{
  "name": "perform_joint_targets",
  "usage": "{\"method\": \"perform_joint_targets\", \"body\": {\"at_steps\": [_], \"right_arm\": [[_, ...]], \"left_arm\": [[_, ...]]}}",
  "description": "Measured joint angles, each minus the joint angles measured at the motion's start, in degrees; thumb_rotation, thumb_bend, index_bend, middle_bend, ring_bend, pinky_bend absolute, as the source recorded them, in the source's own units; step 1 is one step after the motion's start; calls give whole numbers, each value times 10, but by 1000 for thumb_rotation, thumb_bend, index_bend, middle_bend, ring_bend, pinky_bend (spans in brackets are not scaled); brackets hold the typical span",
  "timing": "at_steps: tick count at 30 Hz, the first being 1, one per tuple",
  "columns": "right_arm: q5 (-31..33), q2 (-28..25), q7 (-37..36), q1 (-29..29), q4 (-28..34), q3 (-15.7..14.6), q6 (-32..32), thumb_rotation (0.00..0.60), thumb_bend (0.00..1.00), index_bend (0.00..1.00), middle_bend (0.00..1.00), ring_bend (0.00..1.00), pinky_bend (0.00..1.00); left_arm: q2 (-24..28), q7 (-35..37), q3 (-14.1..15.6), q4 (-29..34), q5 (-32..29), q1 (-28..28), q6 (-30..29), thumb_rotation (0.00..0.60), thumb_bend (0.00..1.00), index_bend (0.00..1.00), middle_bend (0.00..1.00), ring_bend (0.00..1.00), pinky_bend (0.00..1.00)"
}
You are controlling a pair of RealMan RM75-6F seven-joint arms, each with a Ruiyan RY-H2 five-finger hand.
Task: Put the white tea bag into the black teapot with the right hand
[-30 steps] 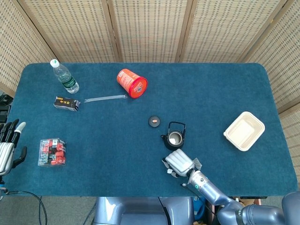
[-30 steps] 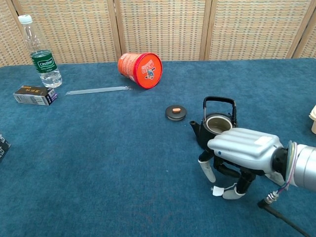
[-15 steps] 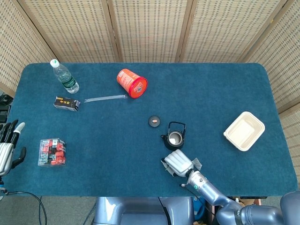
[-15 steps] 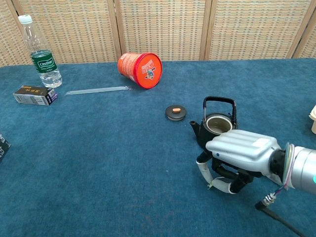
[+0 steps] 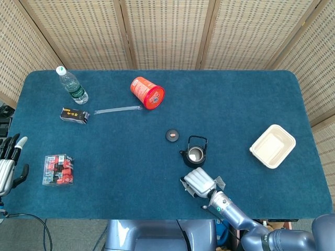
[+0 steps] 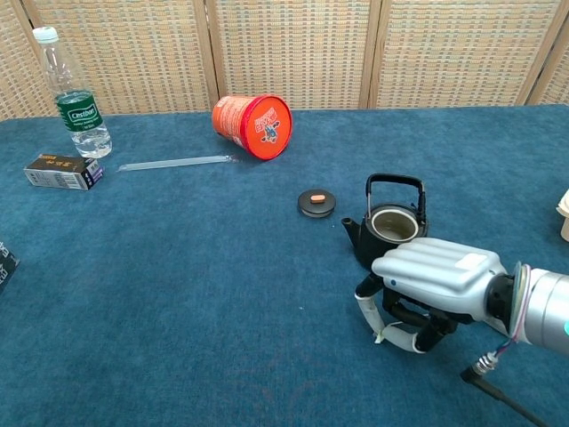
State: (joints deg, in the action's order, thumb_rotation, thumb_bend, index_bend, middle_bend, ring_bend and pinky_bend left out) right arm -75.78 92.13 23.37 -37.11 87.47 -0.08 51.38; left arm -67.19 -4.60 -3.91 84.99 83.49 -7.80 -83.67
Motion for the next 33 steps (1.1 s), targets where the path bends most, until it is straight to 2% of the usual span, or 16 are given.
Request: {"method": "perform_joint_targets", "body": {"at_steps": [12, 33], "right_arm": [[-22, -38, -14, 7, 43, 10, 34, 600, 841, 599, 921, 957, 976], [-29, -164, -80, 4, 143, 70, 69, 600, 842, 599, 922, 957, 976]], "left_arm": [[1, -2, 1, 5, 2, 0, -1, 600, 514, 0, 0, 0, 0], [3, -17, 4, 21, 5, -6, 9, 600, 515, 0, 0, 0, 0]]}}
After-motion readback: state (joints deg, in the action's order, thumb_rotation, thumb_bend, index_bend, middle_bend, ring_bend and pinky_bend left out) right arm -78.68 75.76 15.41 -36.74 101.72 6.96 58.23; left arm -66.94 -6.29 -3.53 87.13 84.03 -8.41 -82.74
